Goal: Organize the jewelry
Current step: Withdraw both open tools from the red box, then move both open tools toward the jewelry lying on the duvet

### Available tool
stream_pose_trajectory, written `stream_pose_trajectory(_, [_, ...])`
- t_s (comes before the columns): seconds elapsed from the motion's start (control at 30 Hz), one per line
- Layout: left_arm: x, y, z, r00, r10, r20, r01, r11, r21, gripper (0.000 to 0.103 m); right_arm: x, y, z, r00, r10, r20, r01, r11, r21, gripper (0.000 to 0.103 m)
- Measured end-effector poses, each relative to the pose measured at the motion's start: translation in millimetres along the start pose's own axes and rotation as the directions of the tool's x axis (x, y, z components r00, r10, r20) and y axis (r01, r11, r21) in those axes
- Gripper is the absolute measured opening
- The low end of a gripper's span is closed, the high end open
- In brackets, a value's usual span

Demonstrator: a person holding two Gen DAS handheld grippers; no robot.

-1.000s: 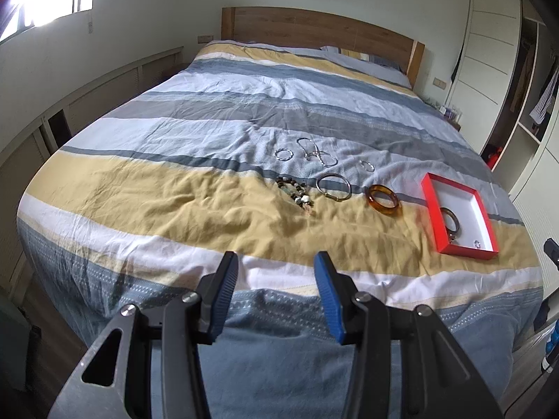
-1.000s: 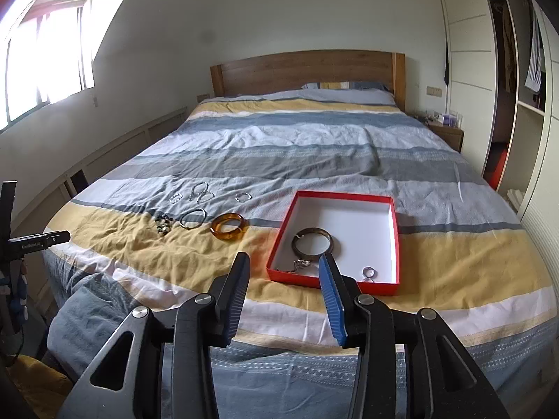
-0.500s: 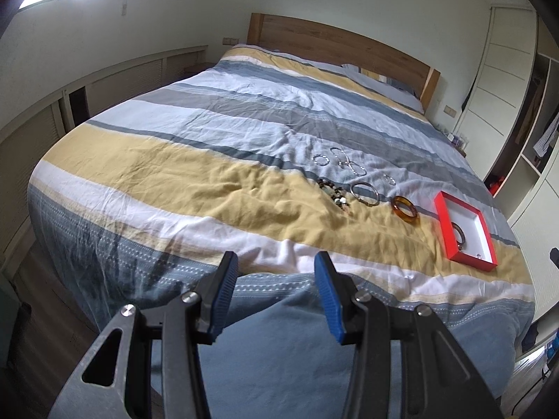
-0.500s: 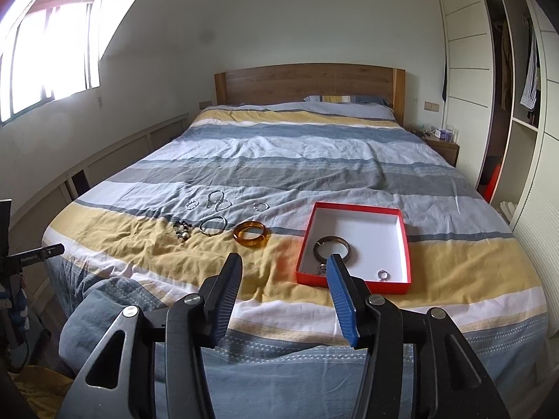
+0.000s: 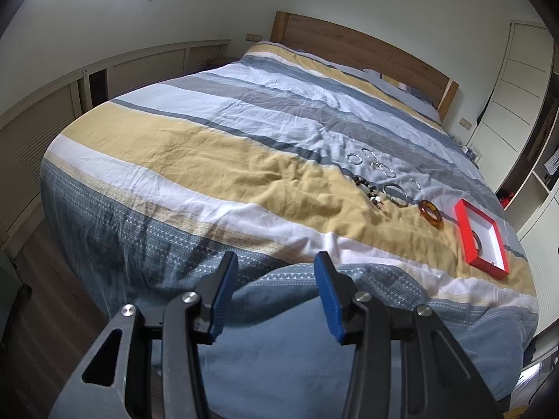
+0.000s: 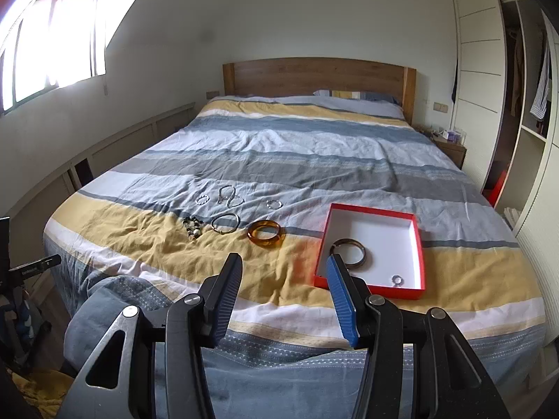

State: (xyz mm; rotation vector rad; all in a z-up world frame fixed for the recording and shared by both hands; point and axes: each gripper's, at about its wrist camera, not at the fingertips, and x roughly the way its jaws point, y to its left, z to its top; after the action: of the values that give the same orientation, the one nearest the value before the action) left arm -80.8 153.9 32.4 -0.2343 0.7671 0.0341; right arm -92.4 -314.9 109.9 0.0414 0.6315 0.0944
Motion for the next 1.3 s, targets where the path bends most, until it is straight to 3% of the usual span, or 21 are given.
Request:
stream_pose_trajectory(0.67, [99,-28,14,0.984,-0.048,-0.169,0.061,0.996,0.071,0.043,109,28,-6,0.978,0.066,-0.196,-0.067,0.998,0.005,0.048])
stream_pose_trajectory(1.3, [172,-42,60,0.979,-0.057,-0.196,0.081,0.99,0.117,0.043,203,65,-1,0.941,0.176,-0.289,-0.186,0.982,-0.007,0.041])
